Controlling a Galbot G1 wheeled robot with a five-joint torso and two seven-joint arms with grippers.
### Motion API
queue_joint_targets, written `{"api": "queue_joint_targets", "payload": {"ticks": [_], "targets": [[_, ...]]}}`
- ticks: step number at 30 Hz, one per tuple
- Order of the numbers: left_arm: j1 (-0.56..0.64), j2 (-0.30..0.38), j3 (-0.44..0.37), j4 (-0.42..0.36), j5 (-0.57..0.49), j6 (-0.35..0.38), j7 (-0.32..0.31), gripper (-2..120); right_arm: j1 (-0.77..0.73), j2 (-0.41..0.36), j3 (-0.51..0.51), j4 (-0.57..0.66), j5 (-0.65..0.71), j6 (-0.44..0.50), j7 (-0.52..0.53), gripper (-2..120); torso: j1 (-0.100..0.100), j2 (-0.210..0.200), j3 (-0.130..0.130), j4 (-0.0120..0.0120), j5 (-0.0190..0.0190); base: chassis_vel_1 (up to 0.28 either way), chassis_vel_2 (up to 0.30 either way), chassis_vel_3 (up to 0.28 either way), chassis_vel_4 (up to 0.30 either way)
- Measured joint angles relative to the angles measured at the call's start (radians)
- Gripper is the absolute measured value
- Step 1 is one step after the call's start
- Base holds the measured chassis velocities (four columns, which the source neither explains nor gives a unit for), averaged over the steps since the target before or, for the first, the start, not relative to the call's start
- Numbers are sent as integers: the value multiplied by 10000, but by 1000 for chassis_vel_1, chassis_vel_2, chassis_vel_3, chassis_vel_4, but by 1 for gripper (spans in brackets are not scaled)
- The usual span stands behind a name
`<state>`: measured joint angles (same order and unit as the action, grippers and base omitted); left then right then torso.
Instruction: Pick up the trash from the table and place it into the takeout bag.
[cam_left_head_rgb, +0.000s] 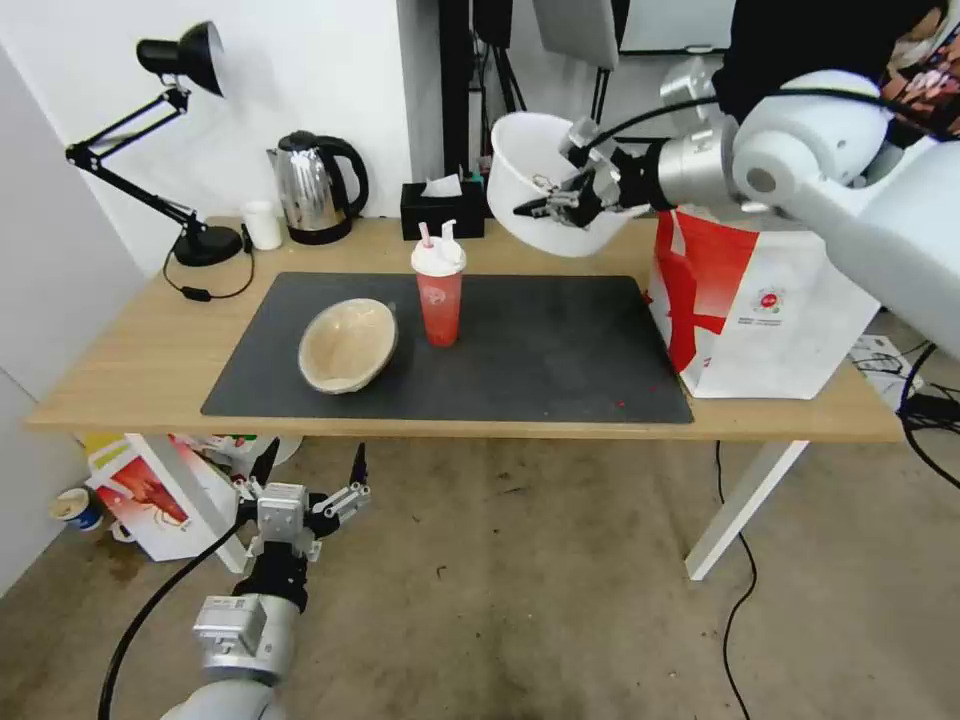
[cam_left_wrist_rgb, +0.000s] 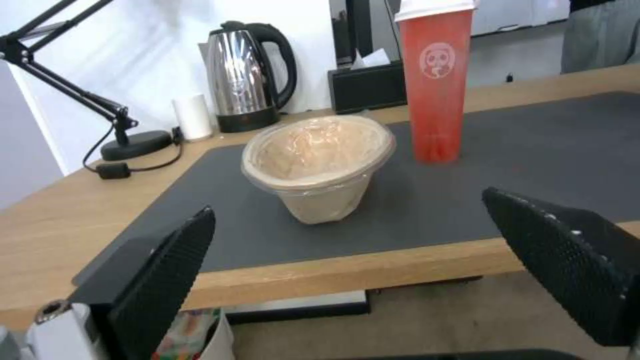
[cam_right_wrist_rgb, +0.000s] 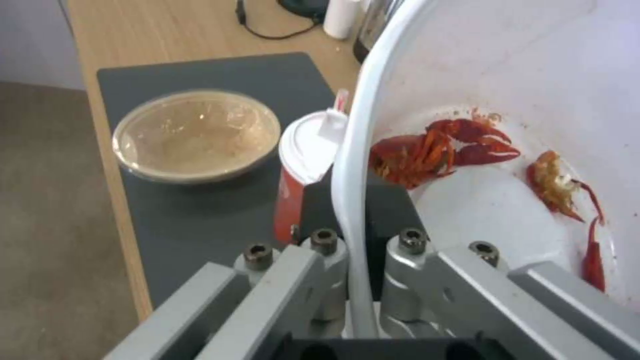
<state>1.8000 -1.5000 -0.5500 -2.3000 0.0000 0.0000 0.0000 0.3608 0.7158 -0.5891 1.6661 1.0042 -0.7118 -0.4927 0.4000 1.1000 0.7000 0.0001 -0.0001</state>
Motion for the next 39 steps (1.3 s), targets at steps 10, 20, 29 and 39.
{"api": "queue_joint_targets", "payload": {"ticks": [10,20,29,39], "targets": [[0,0,0,0,0,0,0,100,430,337,-151,-396,133,-7,38,0,0,0,0,-1,1,0,0,0,0],[0,0,0,0,0,0,0,100,850,871,-380,-772,236,-12,50,0,0,0,0,0,0,0,0,0,0],[0,0,0,0,0,0,0,100,1231,1274,-500,-1050,308,-16,56,0,0,0,0,-1,1,0,0,0,0],[0,0,0,0,0,0,0,100,1569,1487,-637,-1272,345,-16,68,0,1,0,-1,0,-1,0,0,0,0]]}}
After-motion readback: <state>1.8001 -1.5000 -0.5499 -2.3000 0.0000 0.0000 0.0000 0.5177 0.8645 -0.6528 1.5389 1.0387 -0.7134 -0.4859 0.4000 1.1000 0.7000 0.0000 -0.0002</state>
